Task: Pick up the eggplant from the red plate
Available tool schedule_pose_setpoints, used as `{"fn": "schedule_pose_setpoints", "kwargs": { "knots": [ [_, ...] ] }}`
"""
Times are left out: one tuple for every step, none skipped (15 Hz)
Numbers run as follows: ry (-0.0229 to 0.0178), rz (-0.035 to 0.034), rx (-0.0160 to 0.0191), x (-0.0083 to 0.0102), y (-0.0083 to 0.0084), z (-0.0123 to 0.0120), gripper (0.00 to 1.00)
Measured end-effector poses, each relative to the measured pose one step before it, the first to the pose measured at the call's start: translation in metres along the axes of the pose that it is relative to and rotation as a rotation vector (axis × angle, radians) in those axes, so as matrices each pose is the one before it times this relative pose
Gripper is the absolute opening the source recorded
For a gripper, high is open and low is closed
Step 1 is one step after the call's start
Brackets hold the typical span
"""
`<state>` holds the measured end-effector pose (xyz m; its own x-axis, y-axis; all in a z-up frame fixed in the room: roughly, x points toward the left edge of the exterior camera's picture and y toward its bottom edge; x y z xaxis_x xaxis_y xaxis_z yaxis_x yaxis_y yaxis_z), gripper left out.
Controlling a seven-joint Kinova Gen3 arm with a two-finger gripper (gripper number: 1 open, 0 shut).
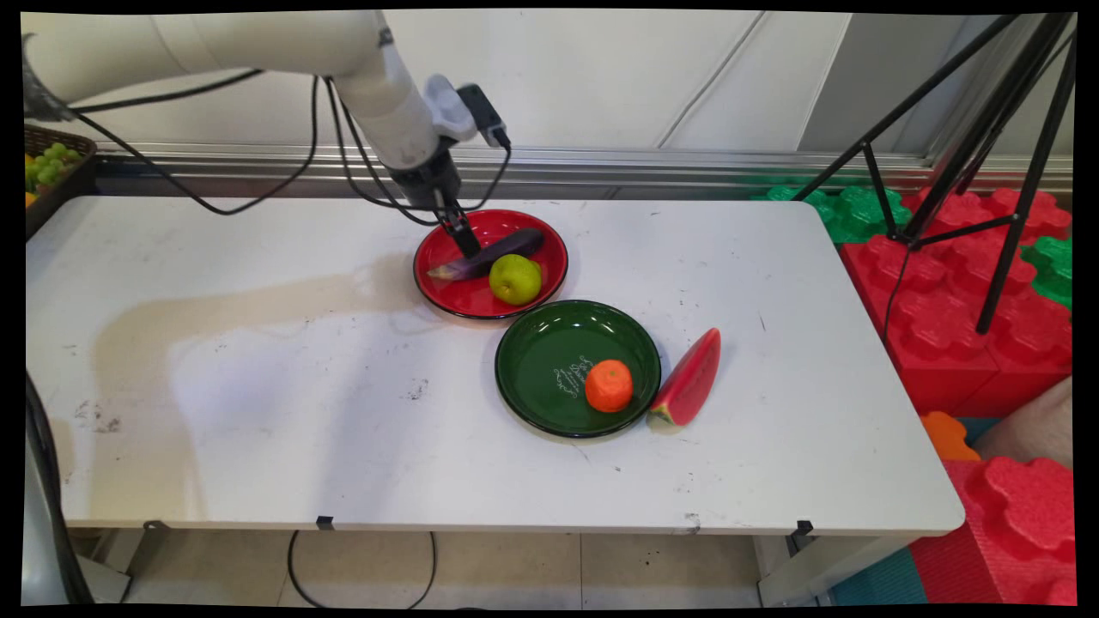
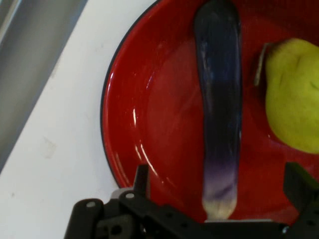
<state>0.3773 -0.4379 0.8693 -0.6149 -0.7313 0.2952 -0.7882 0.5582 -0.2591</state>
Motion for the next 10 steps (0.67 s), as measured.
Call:
{"fn": "schedule_pose_setpoints", "kwargs": {
  "knots": [
    [-0.00609, -0.00617, -0.00037, 0.00239, 0.00096, 0.00940, 1.00],
    [-0.00736, -0.00756, 0.00159, 0.00091, 0.00047, 0.00863, 1.00],
    [-0.00661, -0.00690, 0.00203, 0.00007, 0.00003, 0.00680, 1.00],
    [-0.00443, -0.00430, 0.00147, -0.00021, -0.00003, 0.00419, 1.00],
    [-0.00698, -0.00644, 0.00238, -0.00058, -0.00018, 0.00600, 1.00],
    [-0.00754, -0.00675, 0.00258, -0.00087, -0.00025, 0.00636, 1.00],
    [-0.00663, -0.00629, 0.00202, -0.00068, -0.00014, 0.00592, 1.00],
    [-0.00449, -0.00464, 0.00127, -0.00043, -0.00001, 0.00467, 1.00],
    [-0.00264, -0.00291, 0.00045, -0.00030, -0.00004, 0.00287, 1.00],
    [-0.00211, -0.00426, -0.00005, -0.00003, 0.00010, 0.00409, 1.00]
  ]
}}
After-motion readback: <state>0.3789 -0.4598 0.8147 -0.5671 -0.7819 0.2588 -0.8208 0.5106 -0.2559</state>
